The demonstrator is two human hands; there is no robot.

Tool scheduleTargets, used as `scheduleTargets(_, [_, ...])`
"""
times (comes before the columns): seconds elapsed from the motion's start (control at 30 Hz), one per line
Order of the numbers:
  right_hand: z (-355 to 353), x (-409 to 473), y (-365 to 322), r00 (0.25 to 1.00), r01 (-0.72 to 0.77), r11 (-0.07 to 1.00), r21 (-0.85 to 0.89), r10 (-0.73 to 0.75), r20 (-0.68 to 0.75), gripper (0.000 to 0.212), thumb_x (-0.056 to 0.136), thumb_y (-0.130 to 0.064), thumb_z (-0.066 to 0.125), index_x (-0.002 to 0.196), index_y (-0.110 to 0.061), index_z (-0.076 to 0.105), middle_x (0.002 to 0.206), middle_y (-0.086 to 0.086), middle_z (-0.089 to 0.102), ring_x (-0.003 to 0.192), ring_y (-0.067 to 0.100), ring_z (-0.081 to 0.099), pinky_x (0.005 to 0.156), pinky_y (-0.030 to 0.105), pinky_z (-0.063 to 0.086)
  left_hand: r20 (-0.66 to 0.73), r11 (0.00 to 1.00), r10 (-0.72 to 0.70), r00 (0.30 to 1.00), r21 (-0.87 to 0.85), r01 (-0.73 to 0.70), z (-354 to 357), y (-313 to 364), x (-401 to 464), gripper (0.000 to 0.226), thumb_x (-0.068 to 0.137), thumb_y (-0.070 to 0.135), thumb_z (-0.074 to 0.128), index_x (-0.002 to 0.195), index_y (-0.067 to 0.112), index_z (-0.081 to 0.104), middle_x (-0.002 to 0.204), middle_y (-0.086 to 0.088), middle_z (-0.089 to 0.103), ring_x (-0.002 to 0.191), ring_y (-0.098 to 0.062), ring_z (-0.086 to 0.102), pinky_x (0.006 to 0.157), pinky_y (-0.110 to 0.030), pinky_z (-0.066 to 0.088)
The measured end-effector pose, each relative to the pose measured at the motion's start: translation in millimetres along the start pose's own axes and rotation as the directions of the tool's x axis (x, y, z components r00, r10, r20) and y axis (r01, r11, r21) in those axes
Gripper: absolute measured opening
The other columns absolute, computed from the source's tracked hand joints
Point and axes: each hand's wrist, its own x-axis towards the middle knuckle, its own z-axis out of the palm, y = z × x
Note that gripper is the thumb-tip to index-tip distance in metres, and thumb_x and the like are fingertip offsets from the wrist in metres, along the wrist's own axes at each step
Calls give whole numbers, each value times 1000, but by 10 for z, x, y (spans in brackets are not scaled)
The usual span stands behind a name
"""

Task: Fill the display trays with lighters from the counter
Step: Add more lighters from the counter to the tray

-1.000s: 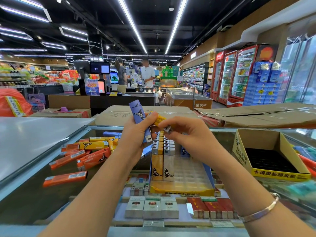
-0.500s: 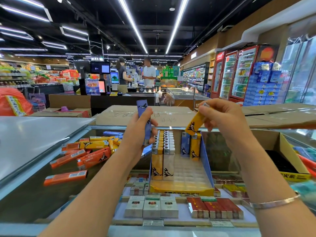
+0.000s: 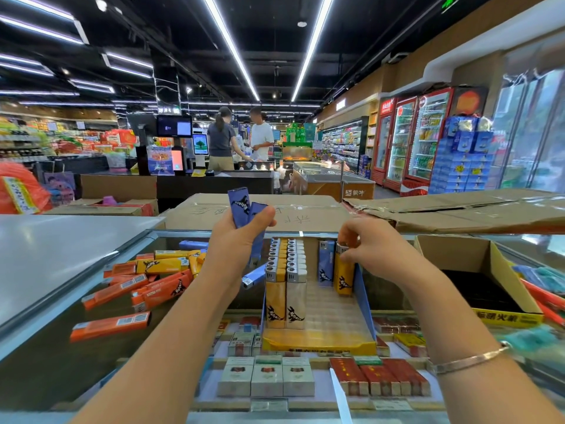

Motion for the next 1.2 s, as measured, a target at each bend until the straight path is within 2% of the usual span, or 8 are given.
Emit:
scheduleTargets(0.13, [23, 8, -2, 1000, -19, 999, -29, 20, 10, 19, 79, -10, 70, 79, -21, 54, 84, -1, 54, 75, 9, 50, 63, 22, 45, -16, 1000, -3, 1000, -24, 3, -14, 1, 4, 41, 62, 54, 64, 81, 17, 65, 73, 15, 70, 69, 3, 64, 58, -11, 47])
scheduleTargets(0.33, [30, 11, 0, 999, -31, 997, -74, 32, 15, 28, 79, -10, 69, 71, -26, 47, 79, -5, 50, 71, 7, 46, 59, 22, 42, 0, 991, -63, 998, -118, 62, -1, 57, -7, 41, 61, 51, 65, 81, 15, 59, 60, 9, 64, 45, -2, 55, 48, -20, 45])
scheduleTargets(0.47, [25, -14, -70, 998, 34, 989, -145, -42, -49, 14, 84, -25, 65, 80, -25, 52, 78, -12, 47, 74, 8, 48, 59, 22, 38, -10, 967, -83, 997, -241, 78, 13, 106, -25, 35, 64, 41, 64, 84, 13, 55, 59, 4, 63, 43, -3, 55, 42, -16, 45])
scheduleTargets(0.6, [42, -113, -346, 951, 258, 959, 119, -229, -209, 5, 84, -26, 65, 85, -24, 60, 73, -9, 55, 66, 2, 48, 59, 16, 37, -11, 938, -65, 998, -341, 57, -4, 128, -28, 32, 70, 35, 62, 96, 18, 55, 83, -4, 59, 58, -2, 62, 50, -17, 49])
scheduleTargets(0.77, [213, -268, -658, 913, 408, 869, 280, -383, -142, 25, 82, -21, 69, 96, -34, 52, 70, -5, 57, 63, 9, 52, 59, 22, 43, -24, 914, -126, 992, -392, 106, -12, 123, -19, 28, 68, 32, 63, 91, 16, 56, 69, 4, 61, 59, -8, 64, 54, -22, 54])
scheduleTargets(0.9, [259, -263, -700, 920, 385, 855, 348, -329, -212, 36, 80, -22, 72, 98, -34, 43, 71, -4, 57, 60, 8, 53, 59, 23, 46, 14, 864, -168, 986, -480, 154, -7, 138, -23, 31, 68, 28, 64, 89, 10, 51, 59, 3, 63, 57, -8, 63, 51, -19, 52])
scheduleTargets(1.1, [170, -232, -661, 910, 344, 768, 540, -132, -393, 15, 87, -7, 62, 96, -17, 55, 75, 11, 64, 69, 23, 63, 67, 39, 55, 129, 899, -134, 983, -400, 175, 60, 136, -50, 32, 68, 29, 64, 89, 8, 52, 75, -6, 67, 67, -12, 68, 60, -24, 58])
scheduleTargets(1.2, [105, -204, -614, 899, 358, 684, 635, -69, -433, 20, 88, -1, 58, 96, -19, 61, 82, 7, 67, 69, 14, 66, 65, 28, 57, 120, 948, -93, 988, -293, 124, 100, 99, -67, 32, 67, 33, 66, 85, 9, 55, 81, -3, 71, 77, -15, 69, 69, -25, 58])
